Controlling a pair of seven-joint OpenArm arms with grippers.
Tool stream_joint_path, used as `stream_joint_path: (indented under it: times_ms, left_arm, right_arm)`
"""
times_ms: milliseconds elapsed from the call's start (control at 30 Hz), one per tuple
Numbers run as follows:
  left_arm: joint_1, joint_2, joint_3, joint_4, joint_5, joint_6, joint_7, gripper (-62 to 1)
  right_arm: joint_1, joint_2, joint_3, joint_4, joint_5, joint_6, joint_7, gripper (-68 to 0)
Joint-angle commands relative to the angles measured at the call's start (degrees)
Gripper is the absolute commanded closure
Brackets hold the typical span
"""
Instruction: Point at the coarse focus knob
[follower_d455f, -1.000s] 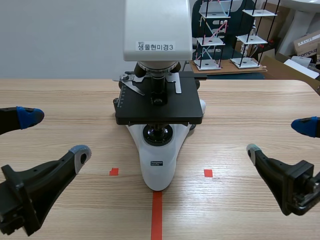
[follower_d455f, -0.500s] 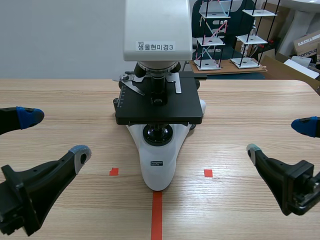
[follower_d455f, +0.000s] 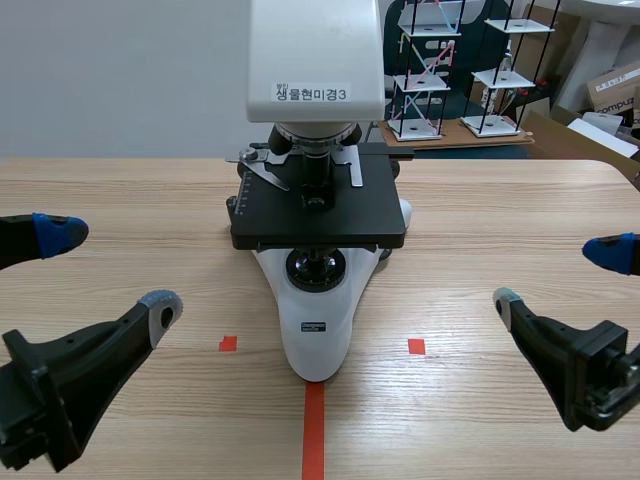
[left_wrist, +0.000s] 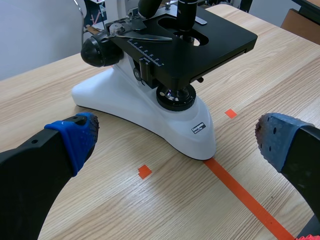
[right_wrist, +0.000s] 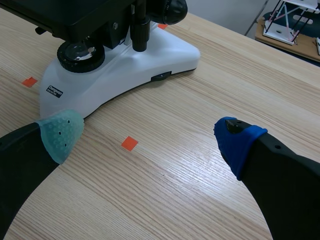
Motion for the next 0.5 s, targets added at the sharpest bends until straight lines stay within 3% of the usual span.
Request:
stream_joint_path:
  times_ms: [0,133,167,233,333,367,467]
  left_arm:
    - [0.4,0.3,-0.2,0.4,-0.3,-0.1,-0.8,-62.3]
    - [0.4,0.3,-0.2,0.4,-0.3,-0.1,-0.8,-62.3]
    - [0.4,0.3,-0.2,0.4,-0.3,-0.1,-0.8,-62.3]
    - [0.4,0.3,-0.2,0.4,-0.3,-0.1,-0.8,-62.3]
    - [0.4,0.3,-0.2,0.4,-0.3,-0.1,-0.8,-62.3]
    - [0.4,0.3,-0.2,0.4,-0.3,-0.1,-0.8,-62.3]
    - [0.4,0.3,-0.2,0.4,-0.3,-0.1,-0.8,-62.3]
  right_arm:
    - [0.0,0.3,0.1,1.0,0.2,0.0,1.1,-57.3]
    - [0.0,0.3,0.1,1.0,0.2,-0.1,1.9,-57.2]
    - [0.0,0.3,0.1,1.0,0.2,-0.1,2.3,-54.5]
    - [0.0,0.3,0.1,1.0,0.2,-0.1,2.8,-39.7]
    - [0.1,0.3,0.1,1.0,0.2,-0.4,2.9,-5.1]
    - [0.2,0.2,0.1,1.0,0.2,-1.0,3.3,0.4]
    - [2.4,0.1,0.1,1.0,0.3,-1.9,4.4,0.1]
